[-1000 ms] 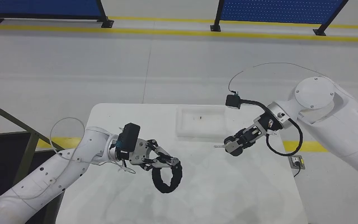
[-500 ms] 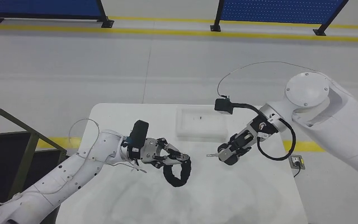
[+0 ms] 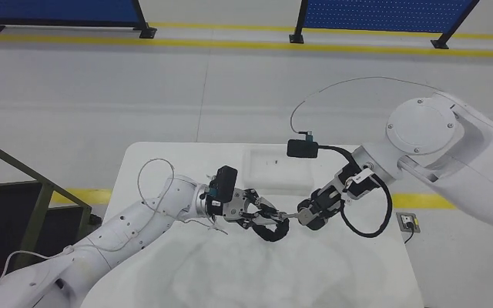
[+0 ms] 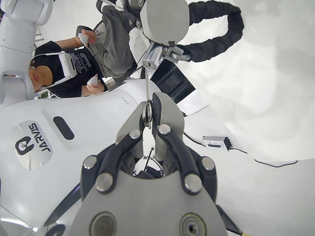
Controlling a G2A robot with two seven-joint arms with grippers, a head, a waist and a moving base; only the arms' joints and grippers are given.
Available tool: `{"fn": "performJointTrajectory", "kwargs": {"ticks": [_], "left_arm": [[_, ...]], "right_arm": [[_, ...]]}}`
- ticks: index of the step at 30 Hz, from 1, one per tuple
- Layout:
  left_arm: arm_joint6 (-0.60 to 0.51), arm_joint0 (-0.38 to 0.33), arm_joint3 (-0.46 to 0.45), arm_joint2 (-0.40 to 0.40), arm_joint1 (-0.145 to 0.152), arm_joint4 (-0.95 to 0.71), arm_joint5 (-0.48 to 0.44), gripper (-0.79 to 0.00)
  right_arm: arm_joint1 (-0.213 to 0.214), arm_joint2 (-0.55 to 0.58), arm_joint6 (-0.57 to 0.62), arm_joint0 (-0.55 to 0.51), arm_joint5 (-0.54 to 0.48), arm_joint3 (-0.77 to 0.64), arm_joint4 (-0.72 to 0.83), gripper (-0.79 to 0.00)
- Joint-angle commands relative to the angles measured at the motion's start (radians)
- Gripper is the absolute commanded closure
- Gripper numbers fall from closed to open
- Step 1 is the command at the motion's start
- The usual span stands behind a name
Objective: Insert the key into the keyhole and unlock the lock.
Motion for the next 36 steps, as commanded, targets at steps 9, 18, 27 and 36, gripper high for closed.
{"fn": "performJointTrajectory", "kwargs": {"ticks": [9, 18, 27, 36], "left_arm": [[0.047, -0.004, 0.057, 0.038, -0.024, 0.014, 0.047, 0.0], [0.047, -0.004, 0.057, 0.038, -0.024, 0.014, 0.047, 0.0], [0.055, -0.012, 0.059, 0.034, -0.02, 0.025, 0.055, 0.0], [0.049, -0.009, 0.057, 0.032, -0.02, 0.025, 0.06, 0.0]], "right_arm": [[0.0, -0.001, -0.001, 0.002, 0.001, 0.0, 0.0, 0.0], [0.0, -0.001, -0.001, 0.002, 0.001, 0.0, 0.0, 0.0], [-0.003, -0.056, 0.019, -0.012, -0.019, -0.031, -0.002, 0.0], [-0.003, -0.067, 0.019, -0.007, -0.019, -0.029, -0.004, 0.0]]}}
